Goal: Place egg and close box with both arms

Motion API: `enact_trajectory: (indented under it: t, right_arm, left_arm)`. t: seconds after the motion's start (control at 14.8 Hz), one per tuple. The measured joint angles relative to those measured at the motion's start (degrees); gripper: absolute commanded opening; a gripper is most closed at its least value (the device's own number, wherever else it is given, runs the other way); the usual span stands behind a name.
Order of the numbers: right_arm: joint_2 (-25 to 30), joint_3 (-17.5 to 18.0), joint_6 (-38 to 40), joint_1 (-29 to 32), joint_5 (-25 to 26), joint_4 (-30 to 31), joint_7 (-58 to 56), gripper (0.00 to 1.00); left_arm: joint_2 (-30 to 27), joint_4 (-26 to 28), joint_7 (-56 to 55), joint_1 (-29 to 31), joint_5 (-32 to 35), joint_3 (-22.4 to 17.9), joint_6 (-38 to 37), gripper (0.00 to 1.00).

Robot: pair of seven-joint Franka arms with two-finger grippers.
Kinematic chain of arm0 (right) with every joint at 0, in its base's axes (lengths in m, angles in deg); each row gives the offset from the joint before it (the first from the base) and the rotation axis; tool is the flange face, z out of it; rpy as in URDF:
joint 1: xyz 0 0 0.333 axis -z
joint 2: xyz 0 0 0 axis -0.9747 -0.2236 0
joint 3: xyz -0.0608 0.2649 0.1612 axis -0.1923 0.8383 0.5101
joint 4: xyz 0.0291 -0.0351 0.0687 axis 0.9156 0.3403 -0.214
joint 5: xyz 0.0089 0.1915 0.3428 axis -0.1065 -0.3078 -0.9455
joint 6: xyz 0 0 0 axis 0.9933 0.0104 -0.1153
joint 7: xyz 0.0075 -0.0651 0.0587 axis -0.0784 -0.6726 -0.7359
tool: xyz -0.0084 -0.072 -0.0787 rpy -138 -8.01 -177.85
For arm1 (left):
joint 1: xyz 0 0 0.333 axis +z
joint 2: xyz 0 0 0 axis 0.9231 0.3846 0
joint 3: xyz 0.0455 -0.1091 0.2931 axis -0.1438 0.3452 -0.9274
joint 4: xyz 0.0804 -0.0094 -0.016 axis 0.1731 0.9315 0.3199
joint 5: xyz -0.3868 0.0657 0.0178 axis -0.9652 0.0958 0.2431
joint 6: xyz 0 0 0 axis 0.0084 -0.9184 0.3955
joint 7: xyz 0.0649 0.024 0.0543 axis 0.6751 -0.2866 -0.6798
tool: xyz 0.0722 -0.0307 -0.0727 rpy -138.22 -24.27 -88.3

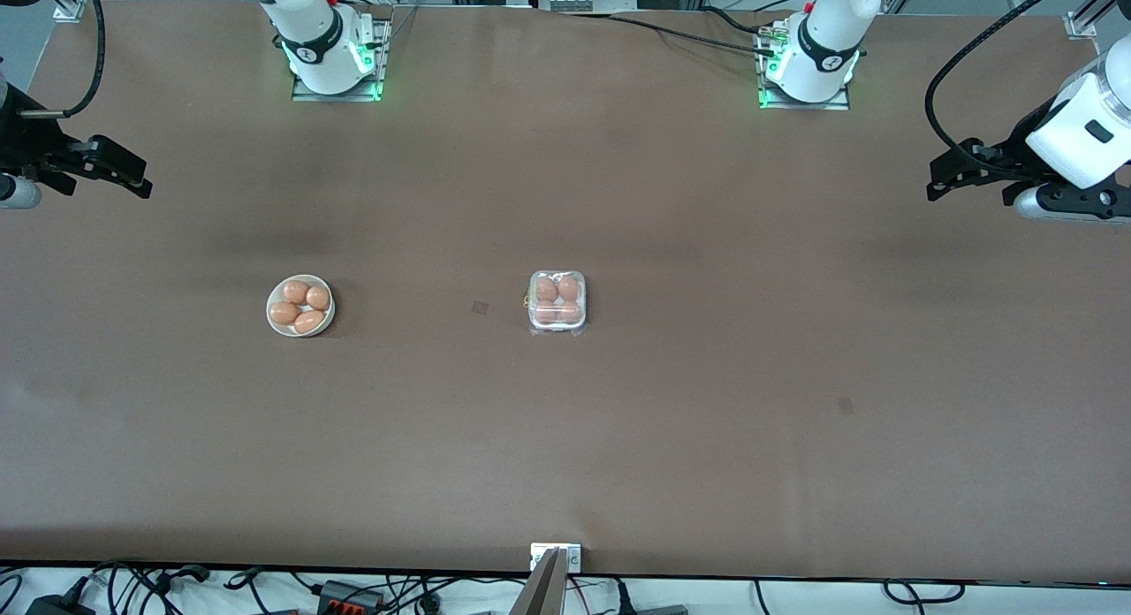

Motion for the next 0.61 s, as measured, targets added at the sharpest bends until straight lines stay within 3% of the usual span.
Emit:
enact_trajectory:
  t: [0.61]
  right_arm:
    - [0.00,0.00,0.00,0.00,0.00,-0.05,0.00,1.00]
  left_arm:
    - [0.00,-0.04,0.00,0.03,0.00,0.14,-0.46,1.00]
